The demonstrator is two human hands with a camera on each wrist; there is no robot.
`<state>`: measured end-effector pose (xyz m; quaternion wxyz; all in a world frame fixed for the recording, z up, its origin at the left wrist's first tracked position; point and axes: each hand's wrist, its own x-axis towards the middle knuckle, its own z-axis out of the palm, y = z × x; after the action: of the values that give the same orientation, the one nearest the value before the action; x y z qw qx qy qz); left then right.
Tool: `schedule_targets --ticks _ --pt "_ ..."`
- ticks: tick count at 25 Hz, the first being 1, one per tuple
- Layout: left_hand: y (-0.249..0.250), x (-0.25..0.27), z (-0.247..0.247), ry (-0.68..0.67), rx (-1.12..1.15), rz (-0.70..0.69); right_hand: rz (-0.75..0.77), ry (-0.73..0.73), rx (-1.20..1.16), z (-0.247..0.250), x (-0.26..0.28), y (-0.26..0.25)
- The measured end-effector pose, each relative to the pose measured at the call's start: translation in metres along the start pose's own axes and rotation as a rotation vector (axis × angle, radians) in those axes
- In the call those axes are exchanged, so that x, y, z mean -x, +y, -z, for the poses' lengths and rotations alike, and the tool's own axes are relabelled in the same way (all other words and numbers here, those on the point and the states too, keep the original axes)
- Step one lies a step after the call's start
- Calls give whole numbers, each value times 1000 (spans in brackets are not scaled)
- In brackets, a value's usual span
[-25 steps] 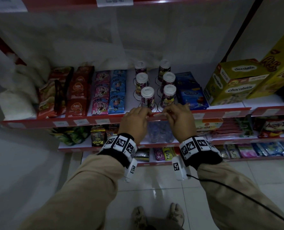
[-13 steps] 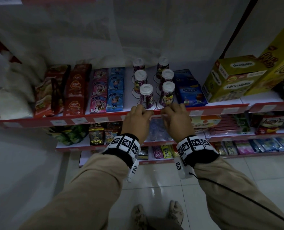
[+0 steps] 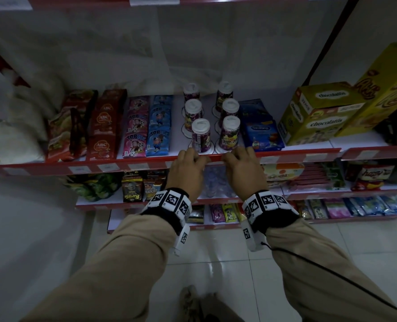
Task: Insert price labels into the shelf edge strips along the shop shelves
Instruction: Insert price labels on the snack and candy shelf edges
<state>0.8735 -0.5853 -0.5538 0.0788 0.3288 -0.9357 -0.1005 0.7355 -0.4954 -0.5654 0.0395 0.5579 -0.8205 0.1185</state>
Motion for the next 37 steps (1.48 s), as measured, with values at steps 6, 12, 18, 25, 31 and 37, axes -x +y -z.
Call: schedule_targets --ticks 6,12,18,25,31,37 --pt "0 3 0 -10 30 34 14 13 -67 6 3 0" --pt "-3 12 6 -5 38 20 8 -43 -22 10 8 -4" --pt "-40 31 19 96 25 17 0 26 -41 6 -2 -30" --pt "-93 50 25 96 -111 -16 64 -16 -55 -6 -9 -87" --pt "-106 51 24 66 -186 -69 49 6 -96 -13 -9 -112" --pt "-108 45 26 58 -187 -77 59 18 -59 -14 -10 -120"
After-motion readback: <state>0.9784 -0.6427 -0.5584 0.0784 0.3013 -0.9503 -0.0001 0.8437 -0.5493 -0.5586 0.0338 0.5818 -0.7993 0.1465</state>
